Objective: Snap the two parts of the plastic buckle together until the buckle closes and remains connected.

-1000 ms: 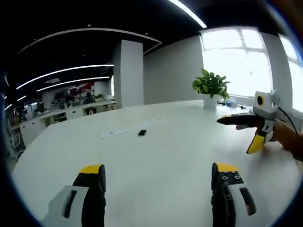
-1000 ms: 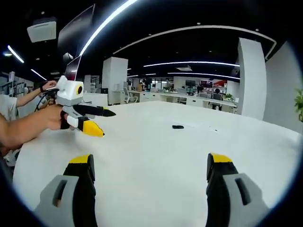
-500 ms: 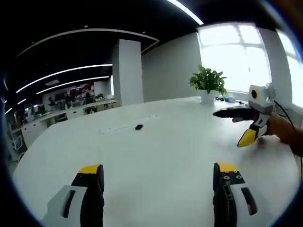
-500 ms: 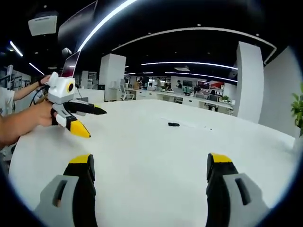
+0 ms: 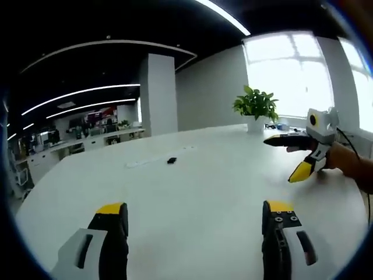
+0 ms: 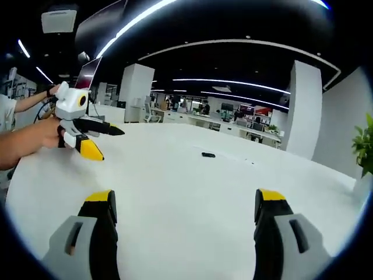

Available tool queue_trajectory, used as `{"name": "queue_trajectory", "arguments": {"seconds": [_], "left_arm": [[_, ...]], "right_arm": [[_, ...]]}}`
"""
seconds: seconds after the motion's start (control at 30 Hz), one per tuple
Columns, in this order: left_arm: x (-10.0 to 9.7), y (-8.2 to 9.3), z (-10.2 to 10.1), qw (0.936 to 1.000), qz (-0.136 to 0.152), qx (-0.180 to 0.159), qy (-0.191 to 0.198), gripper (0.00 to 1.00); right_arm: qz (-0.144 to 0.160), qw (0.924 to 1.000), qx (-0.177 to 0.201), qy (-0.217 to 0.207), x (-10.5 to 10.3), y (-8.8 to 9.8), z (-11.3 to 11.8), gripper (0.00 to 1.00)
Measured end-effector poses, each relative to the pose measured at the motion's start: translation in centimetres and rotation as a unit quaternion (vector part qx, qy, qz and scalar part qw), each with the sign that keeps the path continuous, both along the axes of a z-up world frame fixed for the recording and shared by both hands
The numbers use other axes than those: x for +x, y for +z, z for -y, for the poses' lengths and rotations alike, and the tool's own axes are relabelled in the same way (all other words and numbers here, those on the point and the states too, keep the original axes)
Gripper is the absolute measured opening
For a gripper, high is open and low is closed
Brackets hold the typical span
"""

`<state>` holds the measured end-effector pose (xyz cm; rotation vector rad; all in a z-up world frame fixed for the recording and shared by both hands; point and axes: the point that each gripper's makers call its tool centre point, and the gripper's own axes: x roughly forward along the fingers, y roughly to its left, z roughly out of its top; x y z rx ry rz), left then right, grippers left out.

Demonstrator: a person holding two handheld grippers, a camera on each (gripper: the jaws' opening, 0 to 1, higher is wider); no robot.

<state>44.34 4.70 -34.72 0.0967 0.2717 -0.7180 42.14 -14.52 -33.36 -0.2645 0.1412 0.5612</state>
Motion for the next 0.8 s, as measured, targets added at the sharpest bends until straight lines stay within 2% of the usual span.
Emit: {"name": "queue_trajectory", "arguments": {"seconds": [0.07, 0.27, 0.6, 0.8], "left_arm": [[0.03, 0.05, -0.06, 1.0000, -0.003, -0.007, 0.003, 0.96], [-0.18, -0.37, 0.31, 0.9999, -0.006, 0.003, -0.007, 0.98], [-0.25, -0.54, 0.54, 0.9999, -0.008, 0.007, -0.013, 0.97], [-0.10, 0.03, 0.40, 1.0000, 0.000, 0.000, -0.010, 0.97]], "right_arm": [[0.002, 1.0000, 0.000, -0.002, 0.12, 0.04, 0.10, 1.00], [0.003, 1.0000, -0.001, -0.004, 0.19, -0.04, 0.08, 1.00], [0.012, 0.9997, 0.020, -0.005, 0.31, 0.74, 0.00, 1.00], [0.014, 0.9997, 0.021, 0.000, 0.18, 0.84, -0.25, 1.00]]}}
